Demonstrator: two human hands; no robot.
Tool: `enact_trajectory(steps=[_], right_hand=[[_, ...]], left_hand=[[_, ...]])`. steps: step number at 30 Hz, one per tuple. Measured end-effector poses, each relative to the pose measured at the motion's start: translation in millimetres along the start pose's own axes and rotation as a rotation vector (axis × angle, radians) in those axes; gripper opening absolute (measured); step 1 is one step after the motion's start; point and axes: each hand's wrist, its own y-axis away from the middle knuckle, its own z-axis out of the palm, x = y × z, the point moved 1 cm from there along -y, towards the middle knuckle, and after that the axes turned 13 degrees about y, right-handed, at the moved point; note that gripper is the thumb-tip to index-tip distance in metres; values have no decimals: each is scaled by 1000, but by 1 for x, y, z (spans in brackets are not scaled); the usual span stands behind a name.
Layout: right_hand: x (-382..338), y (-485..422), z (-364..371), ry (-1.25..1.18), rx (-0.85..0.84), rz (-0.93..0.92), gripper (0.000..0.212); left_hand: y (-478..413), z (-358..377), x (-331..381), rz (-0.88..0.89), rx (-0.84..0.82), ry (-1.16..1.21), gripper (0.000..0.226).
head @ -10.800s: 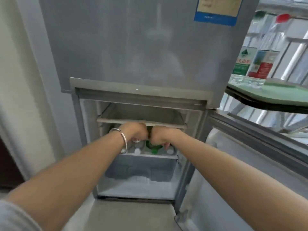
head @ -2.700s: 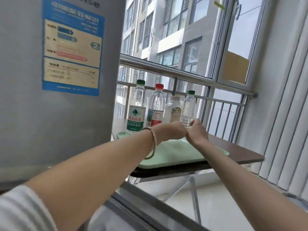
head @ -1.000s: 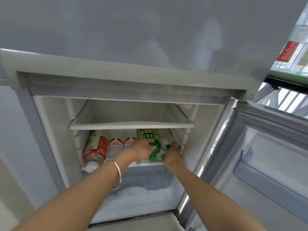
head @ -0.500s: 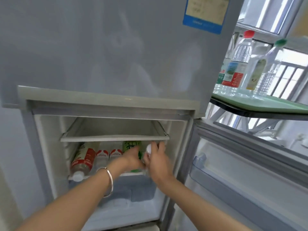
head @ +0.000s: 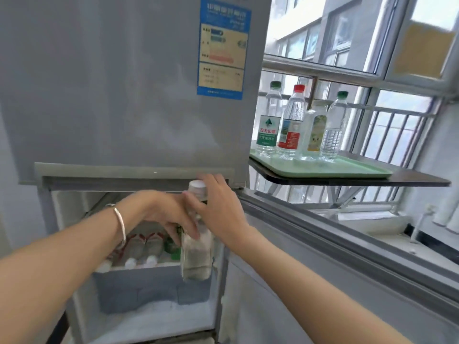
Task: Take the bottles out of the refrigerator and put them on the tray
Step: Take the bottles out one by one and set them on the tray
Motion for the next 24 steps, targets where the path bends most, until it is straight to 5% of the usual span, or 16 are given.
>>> enact_trajectory(steps=[6,11,15,21,24], right_hand=[[37,18,-74,-268,95,118,64],[72,30,-101,-308,35,234,82],[92,13,-110,-262,97,236,101],[136,-52,-131,-180,379,290,89],[162,-88,-122,-156,330,350,84]], left_hand=[[22,19,103,101,-1,-87,38],[22,36,182,238,256,-33,68],[13,47,230,395,376,-37,68],[-15,41,273,734,457,105,84],[-47,39,270,713,488,216,61]])
